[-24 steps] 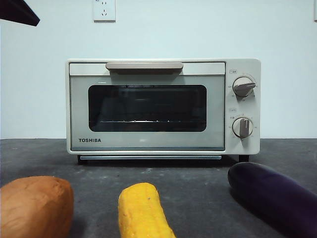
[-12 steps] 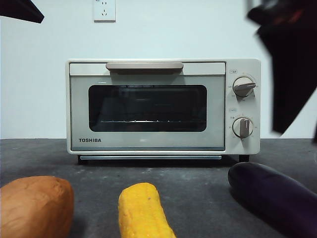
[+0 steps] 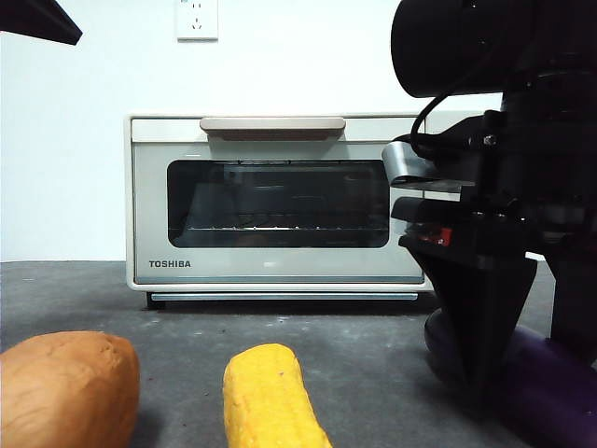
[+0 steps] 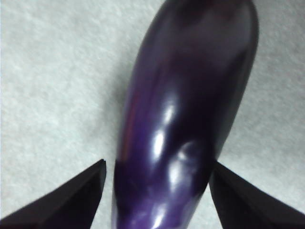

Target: Take the eggplant from the table,put the eggplant in the oven

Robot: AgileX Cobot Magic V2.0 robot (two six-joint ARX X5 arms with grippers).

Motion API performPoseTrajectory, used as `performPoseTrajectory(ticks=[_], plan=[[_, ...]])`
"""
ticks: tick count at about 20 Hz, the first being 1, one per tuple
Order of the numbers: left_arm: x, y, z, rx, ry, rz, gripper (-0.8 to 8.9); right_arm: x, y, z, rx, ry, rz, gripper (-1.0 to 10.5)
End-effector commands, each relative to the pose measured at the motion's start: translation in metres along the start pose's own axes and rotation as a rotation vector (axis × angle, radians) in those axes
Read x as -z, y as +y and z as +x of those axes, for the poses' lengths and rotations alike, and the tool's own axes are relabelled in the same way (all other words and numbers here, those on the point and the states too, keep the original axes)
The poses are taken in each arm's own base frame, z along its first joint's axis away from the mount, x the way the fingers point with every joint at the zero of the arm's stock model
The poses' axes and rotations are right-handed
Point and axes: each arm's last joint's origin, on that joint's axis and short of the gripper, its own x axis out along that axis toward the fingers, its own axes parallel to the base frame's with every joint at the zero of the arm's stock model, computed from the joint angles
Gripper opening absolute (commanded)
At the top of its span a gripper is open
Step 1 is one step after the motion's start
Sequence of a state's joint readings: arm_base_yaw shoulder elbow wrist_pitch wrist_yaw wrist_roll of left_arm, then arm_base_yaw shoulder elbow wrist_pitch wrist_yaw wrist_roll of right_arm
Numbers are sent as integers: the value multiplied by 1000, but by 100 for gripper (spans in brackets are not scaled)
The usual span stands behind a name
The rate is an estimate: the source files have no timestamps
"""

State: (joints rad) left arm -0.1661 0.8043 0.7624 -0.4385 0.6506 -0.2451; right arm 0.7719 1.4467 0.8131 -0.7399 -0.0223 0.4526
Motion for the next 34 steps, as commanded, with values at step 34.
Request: performPoseTrajectory(ticks=[34], plan=[[-86, -23, 182, -130, 352, 336, 7, 77, -38, -142, -138, -630, 28, 116]])
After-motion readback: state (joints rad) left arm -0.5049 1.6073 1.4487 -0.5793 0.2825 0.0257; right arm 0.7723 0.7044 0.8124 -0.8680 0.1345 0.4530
